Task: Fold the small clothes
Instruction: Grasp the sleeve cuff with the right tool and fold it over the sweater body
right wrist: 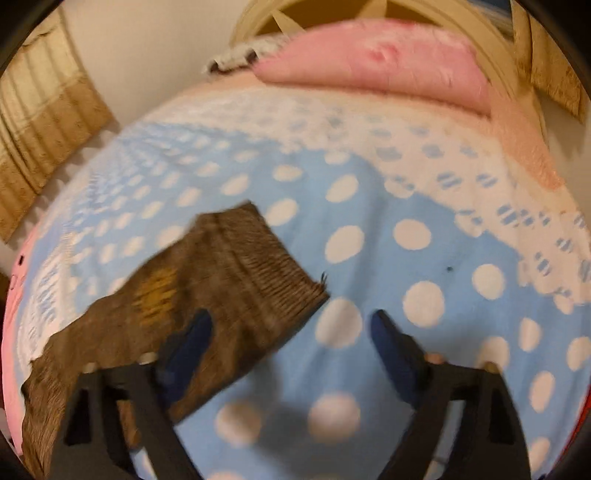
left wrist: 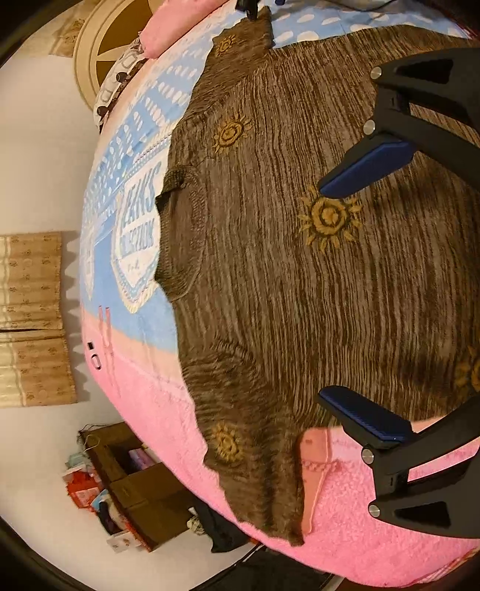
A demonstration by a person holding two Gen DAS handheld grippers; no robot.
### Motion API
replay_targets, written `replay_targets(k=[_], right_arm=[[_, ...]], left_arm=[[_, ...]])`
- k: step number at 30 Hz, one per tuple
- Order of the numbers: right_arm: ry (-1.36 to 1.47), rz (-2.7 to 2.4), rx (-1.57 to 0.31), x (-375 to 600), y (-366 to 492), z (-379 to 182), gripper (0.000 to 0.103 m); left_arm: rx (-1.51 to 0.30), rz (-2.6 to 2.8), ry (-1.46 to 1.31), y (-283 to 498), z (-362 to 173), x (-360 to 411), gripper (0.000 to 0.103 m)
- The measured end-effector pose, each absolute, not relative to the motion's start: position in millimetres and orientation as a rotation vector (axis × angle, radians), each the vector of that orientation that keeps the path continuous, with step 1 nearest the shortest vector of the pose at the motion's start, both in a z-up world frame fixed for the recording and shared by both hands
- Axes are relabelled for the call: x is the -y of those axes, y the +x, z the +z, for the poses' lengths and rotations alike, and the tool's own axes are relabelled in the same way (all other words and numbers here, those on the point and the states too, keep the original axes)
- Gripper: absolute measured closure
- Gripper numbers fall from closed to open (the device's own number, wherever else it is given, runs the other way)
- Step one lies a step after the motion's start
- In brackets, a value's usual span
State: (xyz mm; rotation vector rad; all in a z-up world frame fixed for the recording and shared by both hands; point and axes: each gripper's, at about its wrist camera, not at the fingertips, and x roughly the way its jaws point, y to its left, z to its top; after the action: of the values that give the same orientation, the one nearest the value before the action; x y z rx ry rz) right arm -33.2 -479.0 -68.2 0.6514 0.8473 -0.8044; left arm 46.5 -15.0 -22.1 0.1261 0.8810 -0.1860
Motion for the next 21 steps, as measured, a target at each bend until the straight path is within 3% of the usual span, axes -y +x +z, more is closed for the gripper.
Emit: replay_targets(k=[6, 9, 10, 11, 16, 21], right_arm=[[0.476, -0.879, -0.85, 457.9, -15.1, -70.3, 0.03], [0.427, -0.855, -0.857, 453.5, -11.4, -66.6, 0.052], [0.411, -0.832, -0.862, 449.0, -9.3, -63.3, 0.077], [0.399, -0.798, -0.872, 443.8, -5.9, -61.4, 0.09], [0.346, -0.787, -0.901, 438.5, 0.3, -52.3, 0.093], [0.203, -0.671, -0.772, 381.1, 19.5, 10.6, 0.094]], left_arm=[[-0.872, -0.196, 0.157, 47.5, -27.4, 22.8, 0.002], [-0.895, -0.199, 0.16, 51.8, -33.6, 24.1, 0.002], [-0.902, -0.195, 0.162, 53.2, -35.1, 24.2, 0.002], [-0.91, -0.189, 0.163, 54.3, -36.2, 23.3, 0.002], [-0.892, -0.183, 0.145, 52.4, -32.0, 11.1, 0.002], [-0.883, -0.156, 0.091, 56.1, -26.7, -13.2, 0.002]])
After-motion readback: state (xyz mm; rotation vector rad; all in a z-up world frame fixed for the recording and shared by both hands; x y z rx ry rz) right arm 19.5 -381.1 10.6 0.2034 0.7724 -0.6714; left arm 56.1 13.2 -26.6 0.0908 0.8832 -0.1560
